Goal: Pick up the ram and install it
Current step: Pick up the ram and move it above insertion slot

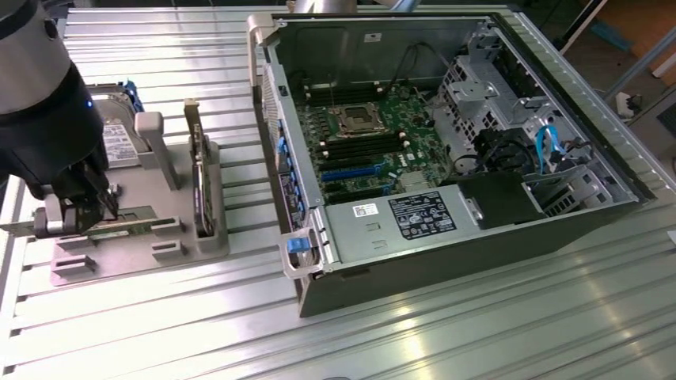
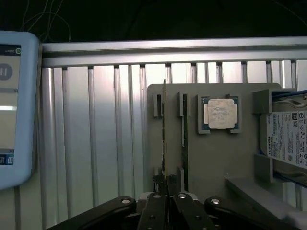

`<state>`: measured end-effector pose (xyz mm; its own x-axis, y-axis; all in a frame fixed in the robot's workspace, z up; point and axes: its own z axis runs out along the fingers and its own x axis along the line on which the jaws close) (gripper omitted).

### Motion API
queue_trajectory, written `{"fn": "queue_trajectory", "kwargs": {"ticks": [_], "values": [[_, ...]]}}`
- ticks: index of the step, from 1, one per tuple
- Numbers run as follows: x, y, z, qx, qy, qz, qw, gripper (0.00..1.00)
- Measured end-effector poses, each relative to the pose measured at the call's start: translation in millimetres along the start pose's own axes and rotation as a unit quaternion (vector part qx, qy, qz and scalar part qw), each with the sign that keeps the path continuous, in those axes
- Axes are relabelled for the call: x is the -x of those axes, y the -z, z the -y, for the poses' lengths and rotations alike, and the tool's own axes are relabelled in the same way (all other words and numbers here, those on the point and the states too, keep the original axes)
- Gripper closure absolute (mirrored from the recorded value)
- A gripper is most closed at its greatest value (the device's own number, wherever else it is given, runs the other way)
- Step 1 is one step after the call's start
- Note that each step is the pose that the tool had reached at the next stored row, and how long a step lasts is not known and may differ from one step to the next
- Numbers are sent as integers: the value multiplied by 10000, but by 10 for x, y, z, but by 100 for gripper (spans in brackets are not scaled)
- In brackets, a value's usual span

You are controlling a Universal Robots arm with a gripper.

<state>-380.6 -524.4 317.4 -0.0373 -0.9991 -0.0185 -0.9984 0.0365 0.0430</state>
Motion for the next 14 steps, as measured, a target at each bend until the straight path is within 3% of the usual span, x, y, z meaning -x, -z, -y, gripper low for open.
{"fn": "queue_trajectory", "kwargs": {"ticks": [14], "values": [[7, 391, -17, 0, 0, 0, 10000, 88]]}}
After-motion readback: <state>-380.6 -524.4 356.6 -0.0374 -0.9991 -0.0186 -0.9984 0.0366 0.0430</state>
